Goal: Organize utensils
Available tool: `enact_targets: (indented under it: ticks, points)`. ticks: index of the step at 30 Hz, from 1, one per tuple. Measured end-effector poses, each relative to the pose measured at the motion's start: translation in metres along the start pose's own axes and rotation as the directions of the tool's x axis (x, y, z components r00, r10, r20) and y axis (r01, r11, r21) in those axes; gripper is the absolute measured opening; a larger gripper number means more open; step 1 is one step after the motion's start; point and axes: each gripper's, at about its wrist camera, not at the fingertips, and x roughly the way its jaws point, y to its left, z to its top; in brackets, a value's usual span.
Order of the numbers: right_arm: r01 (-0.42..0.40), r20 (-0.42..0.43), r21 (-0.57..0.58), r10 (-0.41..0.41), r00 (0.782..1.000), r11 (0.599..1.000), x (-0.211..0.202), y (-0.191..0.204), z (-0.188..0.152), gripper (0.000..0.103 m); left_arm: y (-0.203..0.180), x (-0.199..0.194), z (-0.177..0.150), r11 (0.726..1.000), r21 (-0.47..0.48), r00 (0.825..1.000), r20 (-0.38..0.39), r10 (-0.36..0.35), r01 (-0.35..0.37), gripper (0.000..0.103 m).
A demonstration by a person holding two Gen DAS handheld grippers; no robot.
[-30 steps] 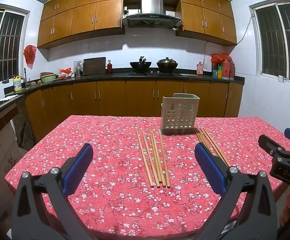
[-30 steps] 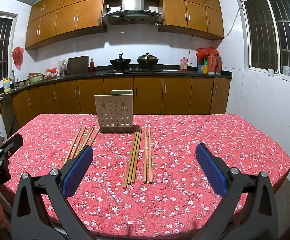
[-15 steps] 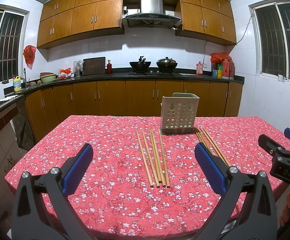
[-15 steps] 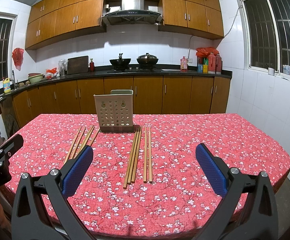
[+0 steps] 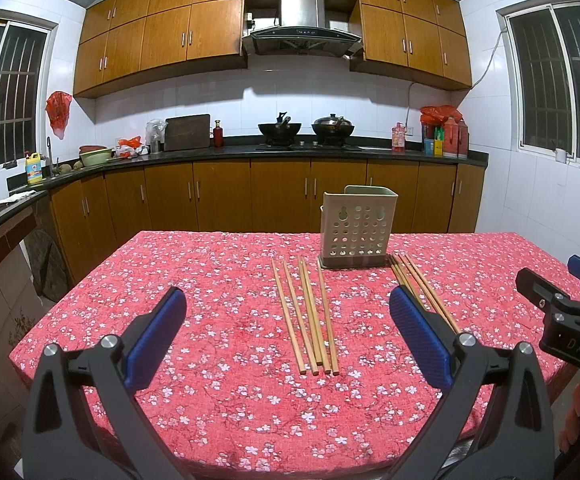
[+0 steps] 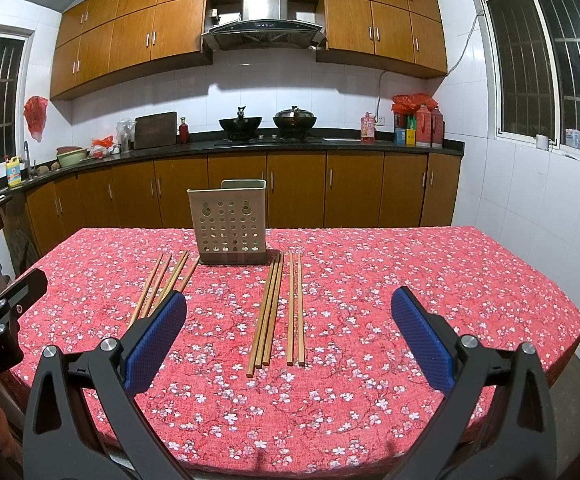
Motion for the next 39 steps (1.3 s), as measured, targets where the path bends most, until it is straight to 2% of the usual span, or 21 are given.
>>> enact_targets:
  ticks: [39]
  points:
    - [-0.001, -0.002, 0.004, 0.001, 1.0, 1.0, 0.0015, -0.0019, 0.0014, 0.101, -0.0036, 0.0061, -0.002, 1.0, 0.001, 1.0, -0.001, 0.0, 0.0, 0.099]
